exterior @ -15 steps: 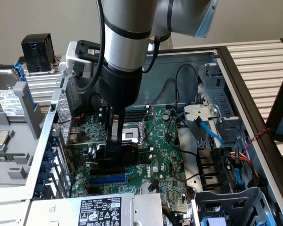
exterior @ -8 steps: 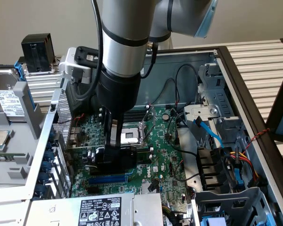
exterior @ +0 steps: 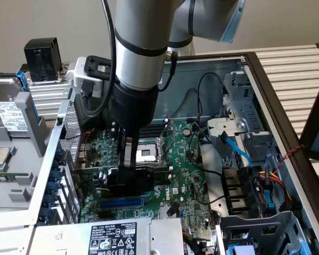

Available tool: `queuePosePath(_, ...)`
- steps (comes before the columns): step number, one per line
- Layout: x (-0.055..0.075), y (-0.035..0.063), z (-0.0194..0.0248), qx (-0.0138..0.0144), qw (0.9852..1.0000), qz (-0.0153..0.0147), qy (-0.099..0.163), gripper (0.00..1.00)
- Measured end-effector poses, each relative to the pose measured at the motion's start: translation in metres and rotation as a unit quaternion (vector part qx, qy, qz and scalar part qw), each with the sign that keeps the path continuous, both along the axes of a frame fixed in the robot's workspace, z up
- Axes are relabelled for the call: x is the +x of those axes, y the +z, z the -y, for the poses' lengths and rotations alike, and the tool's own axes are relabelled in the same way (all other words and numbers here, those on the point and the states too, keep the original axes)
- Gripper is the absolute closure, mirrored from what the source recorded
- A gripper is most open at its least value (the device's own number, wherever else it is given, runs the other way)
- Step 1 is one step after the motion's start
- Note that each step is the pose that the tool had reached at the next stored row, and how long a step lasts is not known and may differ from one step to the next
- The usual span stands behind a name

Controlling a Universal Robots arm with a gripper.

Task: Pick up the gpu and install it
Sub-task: 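Insert the gpu into the slot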

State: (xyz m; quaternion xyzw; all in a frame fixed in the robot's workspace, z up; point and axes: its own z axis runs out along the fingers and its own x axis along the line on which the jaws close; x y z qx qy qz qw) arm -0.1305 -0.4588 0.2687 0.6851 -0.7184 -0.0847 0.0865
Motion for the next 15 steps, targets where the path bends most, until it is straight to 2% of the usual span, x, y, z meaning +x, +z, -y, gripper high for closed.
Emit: queuePosePath(15,-0.0023,-0.0054,0.0001,0.0001,1.0000,-0.0023,0.000,0.74)
